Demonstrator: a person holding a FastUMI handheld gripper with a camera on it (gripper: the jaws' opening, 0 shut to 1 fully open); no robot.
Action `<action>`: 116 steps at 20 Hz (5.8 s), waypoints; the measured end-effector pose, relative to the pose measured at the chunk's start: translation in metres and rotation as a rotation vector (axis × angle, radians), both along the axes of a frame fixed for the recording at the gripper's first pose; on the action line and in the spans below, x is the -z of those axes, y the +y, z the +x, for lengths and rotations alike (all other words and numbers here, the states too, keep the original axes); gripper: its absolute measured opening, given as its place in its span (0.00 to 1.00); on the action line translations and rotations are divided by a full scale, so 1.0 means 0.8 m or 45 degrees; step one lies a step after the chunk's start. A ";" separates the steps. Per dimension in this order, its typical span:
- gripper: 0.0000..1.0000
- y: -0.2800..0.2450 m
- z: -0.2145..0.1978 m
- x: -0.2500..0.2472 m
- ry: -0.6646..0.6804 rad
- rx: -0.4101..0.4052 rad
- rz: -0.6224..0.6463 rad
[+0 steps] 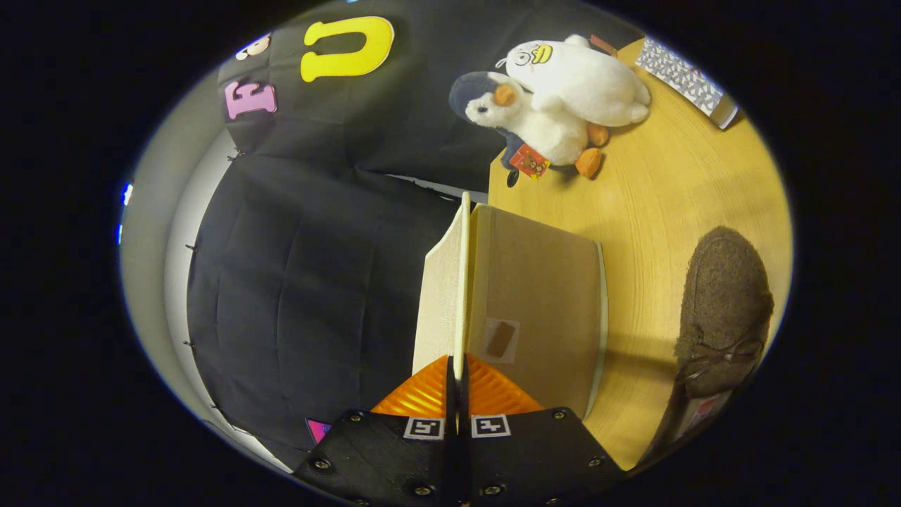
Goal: Open the storage box then place both shoes into the box .Put the left shoe in first, then the right shoe, with the right side of both shoes facing outward in a uniform manner.
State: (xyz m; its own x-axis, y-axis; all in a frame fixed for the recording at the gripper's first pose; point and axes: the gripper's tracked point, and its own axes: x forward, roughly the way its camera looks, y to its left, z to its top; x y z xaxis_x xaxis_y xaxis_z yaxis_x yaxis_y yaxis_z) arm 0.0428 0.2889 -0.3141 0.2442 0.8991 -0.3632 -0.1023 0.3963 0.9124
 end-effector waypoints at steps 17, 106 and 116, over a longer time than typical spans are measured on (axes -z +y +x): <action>0.00 0.093 -0.014 -0.163 -0.234 0.010 -0.482; 0.72 -0.221 -0.030 0.045 -0.025 0.105 -1.283; 0.72 -0.252 -0.033 0.129 0.186 -0.038 -1.318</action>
